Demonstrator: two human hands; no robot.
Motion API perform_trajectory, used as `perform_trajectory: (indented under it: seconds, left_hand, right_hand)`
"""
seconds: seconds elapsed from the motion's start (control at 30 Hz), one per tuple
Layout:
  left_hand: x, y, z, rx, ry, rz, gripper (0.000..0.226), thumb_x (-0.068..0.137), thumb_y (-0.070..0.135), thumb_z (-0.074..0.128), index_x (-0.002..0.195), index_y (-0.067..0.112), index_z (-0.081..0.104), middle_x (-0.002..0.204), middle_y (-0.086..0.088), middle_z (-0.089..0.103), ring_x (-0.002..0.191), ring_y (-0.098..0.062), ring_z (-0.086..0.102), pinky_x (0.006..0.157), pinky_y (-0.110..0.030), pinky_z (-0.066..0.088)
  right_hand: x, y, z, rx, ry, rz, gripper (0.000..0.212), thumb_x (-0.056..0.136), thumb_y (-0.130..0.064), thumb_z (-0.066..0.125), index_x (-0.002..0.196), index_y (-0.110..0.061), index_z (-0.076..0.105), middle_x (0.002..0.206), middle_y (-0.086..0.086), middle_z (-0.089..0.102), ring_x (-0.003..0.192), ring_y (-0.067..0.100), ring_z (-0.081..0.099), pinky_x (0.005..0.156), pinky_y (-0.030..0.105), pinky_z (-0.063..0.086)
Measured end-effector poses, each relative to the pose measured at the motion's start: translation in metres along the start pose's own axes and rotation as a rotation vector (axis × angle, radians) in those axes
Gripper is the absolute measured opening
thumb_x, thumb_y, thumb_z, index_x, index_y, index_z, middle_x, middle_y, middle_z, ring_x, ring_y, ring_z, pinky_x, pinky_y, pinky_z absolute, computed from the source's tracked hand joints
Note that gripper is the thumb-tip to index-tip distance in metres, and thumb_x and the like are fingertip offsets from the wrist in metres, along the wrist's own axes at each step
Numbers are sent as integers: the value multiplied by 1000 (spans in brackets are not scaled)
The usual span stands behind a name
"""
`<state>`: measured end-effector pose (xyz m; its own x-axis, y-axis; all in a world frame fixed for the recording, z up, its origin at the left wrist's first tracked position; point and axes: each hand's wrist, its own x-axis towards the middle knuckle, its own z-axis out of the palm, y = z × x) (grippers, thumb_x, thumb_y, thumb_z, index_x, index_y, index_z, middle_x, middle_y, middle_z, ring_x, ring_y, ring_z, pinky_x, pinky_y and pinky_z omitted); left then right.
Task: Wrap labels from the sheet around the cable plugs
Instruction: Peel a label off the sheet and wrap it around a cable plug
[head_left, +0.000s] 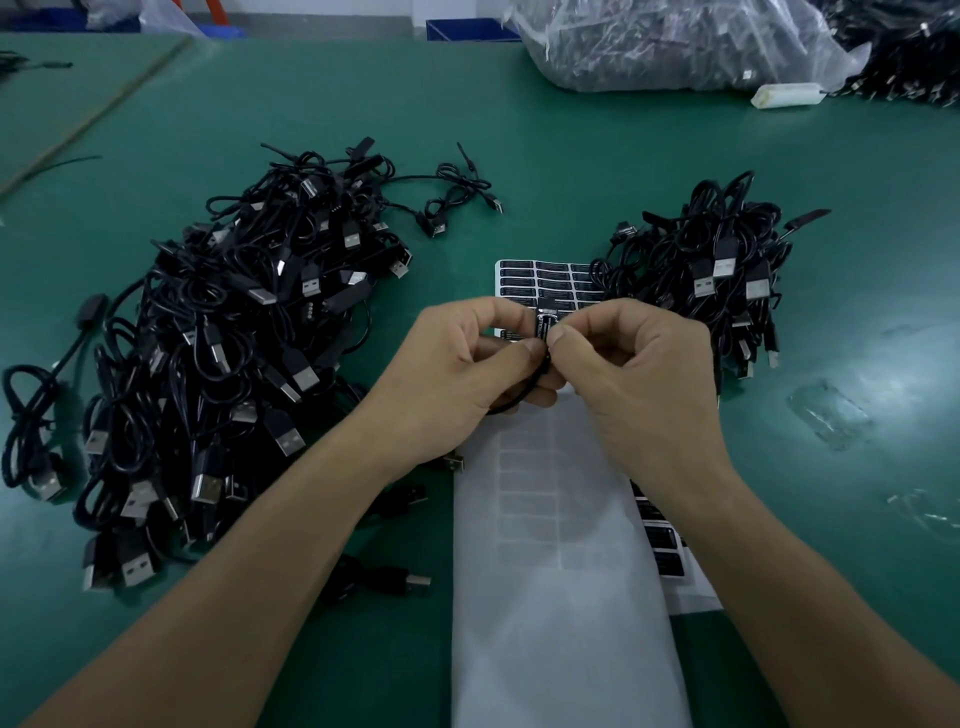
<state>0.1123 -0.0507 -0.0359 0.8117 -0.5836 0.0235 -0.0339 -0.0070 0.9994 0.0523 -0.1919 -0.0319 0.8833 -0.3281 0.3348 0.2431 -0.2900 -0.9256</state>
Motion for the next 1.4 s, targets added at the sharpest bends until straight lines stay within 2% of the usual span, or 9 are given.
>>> perform_trajectory:
  seconds: [0.3,0.43,0.7,0.93,1.0,1.1,1.2,1.3,1.4]
  left_hand:
    - [1,-1,0,-20,35,4,8,99,7,60,95,9,66,72,-8,76,67,-17,75,62,-23,58]
    - [1,0,0,-38,17,5,9,100,6,59,96,8,67,76,-10,77,69,-19,75,60,-20,56]
    - [2,-3,0,-14,18,38,10,97,3,62,92,10,66,73,-10,76,63,-17,73,57,-18,52]
    - [0,-2,2,93,15,50,9,96,4,63,91,10,67,70,-5,75,61,-12,69,60,-21,54]
    - [0,-2,2,118,23,71,7,94,4,66,88,8,67,68,-4,74,59,-11,68,58,-19,53]
    - [1,-2,3,170,29,131,12,93,14,70,83,12,66,64,-1,71,56,-9,65,56,-19,53]
    - [1,-1,3,212,31,171,15,93,18,71,79,16,65,62,1,70,56,-8,63,54,-20,52]
    - [2,0,3,228,82,213,21,88,26,73,80,8,66,66,-11,67,59,-14,58,56,-30,49]
    - [3,2,2,196,129,242,29,85,28,68,83,-1,66,72,-25,62,63,-21,49,56,-39,41]
  right_hand:
    - [-3,0,2,44,63,31,15,83,-7,74,80,-20,67,67,-4,73,57,9,70,54,15,53]
    - [1,3,-4,84,84,58,27,83,-7,77,92,-18,55,72,-1,75,58,11,71,55,13,50]
    - [4,9,-2,82,-3,36,10,85,-13,78,85,-20,71,68,-7,72,59,4,67,56,14,51]
    - [6,12,-5,0,-6,14,14,88,-19,76,77,-26,71,72,-5,73,67,15,69,65,25,56]
    - [5,12,-4,-26,-14,-10,13,91,-21,72,79,-20,71,71,-5,72,63,11,65,63,24,53]
    - [4,10,-4,-43,2,-37,24,97,-23,63,75,-16,70,60,-7,64,50,2,48,52,16,41]
    - [4,10,-4,-43,14,-28,39,101,-24,55,71,-2,61,56,9,52,52,11,38,49,32,36]
    - [3,10,-5,-4,9,-12,40,102,-27,48,71,-5,61,61,12,52,57,14,42,51,30,37]
    - [0,7,-3,12,-71,31,27,93,-30,53,78,-15,70,66,6,59,61,11,49,55,25,41]
